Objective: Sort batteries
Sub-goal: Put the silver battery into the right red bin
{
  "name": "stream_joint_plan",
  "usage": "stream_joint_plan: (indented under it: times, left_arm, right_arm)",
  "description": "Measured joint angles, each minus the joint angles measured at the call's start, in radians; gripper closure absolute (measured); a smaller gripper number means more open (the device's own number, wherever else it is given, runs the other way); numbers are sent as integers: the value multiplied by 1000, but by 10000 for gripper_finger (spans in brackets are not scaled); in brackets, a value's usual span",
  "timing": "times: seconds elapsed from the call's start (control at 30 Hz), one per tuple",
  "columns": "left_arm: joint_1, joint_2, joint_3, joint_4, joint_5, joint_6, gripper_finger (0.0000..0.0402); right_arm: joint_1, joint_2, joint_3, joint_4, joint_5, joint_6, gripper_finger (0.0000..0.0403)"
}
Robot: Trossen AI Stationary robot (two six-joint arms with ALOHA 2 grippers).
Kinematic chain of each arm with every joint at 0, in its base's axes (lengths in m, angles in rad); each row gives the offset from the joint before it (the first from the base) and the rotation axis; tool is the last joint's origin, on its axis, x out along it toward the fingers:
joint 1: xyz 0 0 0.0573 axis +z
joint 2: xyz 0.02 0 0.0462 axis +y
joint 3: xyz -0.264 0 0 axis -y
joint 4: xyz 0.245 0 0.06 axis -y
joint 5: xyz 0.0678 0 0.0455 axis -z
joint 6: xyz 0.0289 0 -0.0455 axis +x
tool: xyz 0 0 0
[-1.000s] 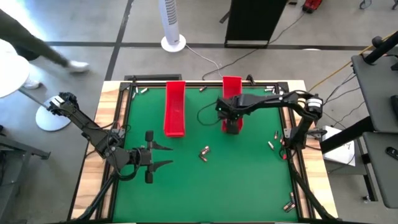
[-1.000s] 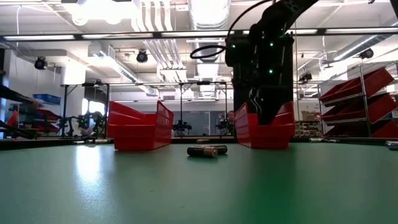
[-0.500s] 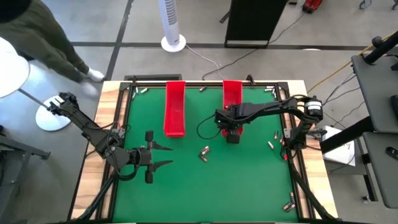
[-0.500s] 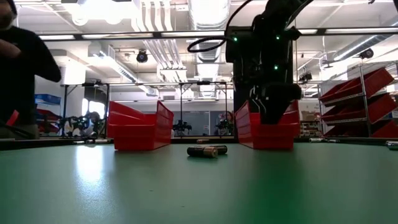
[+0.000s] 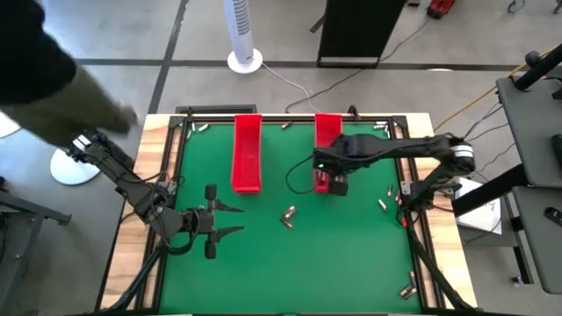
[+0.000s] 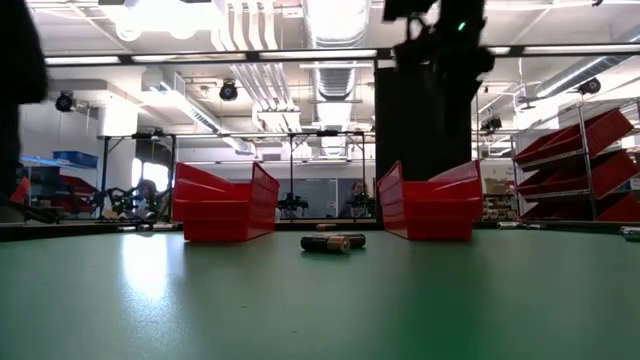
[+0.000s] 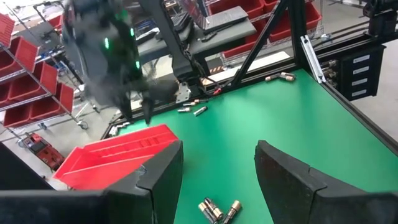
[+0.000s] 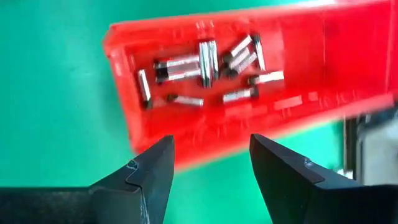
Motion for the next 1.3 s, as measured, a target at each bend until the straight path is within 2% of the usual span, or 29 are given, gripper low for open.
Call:
stream_joint_plan:
  times: [0.1,0.23,0.5,0.6,0.8,1.3]
  left_arm:
    - [-8,0,0,0,1,-2,222]
    - [-22,0,0,1,1,-3,222]
    - [-27,0,0,15,1,-3,222]
    - [-27,0,0,17,2,-3,222]
    - [-27,0,0,23,2,5,222]
    - [-27,0,0,19,2,5,222]
  right_arm:
    - [21,-88,-15,-72,-34,131,200]
    - [71,-204,-104,-138,-102,362,204]
    - [191,-358,-422,-114,-221,907,222]
    - [211,-367,-535,-62,-273,1029,225]
    - [202,-333,-658,58,-302,1075,232]
    - [23,-142,-754,129,-371,814,277]
